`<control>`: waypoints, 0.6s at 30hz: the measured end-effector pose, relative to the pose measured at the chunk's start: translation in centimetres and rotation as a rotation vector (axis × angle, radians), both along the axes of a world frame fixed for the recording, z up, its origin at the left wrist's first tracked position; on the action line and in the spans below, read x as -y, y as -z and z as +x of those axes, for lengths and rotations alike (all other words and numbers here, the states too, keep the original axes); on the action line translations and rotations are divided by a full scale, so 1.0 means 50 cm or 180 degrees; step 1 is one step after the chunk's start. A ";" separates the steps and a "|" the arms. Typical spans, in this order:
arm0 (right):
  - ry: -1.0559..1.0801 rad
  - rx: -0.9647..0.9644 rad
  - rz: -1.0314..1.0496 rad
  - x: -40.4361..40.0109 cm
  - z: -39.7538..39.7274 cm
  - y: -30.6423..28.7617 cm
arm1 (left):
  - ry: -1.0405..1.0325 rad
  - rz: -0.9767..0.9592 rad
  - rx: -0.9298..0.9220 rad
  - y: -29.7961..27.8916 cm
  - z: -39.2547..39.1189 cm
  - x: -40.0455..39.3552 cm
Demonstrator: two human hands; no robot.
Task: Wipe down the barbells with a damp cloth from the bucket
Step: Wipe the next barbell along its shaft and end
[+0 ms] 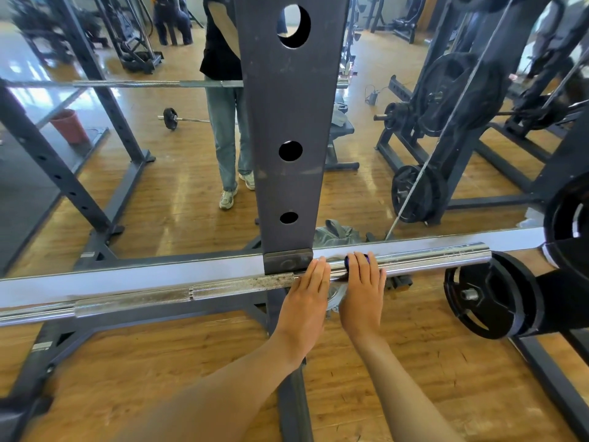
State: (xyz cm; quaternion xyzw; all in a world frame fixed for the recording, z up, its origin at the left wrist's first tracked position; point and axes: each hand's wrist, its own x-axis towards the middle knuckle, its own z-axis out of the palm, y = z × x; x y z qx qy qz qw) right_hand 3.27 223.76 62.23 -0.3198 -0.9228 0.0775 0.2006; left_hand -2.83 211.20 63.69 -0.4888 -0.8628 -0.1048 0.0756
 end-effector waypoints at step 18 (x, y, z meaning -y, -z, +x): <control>-0.0226 -0.0035 0.0210 0.007 0.006 0.015 | -0.0017 0.0047 0.0381 0.002 0.011 0.001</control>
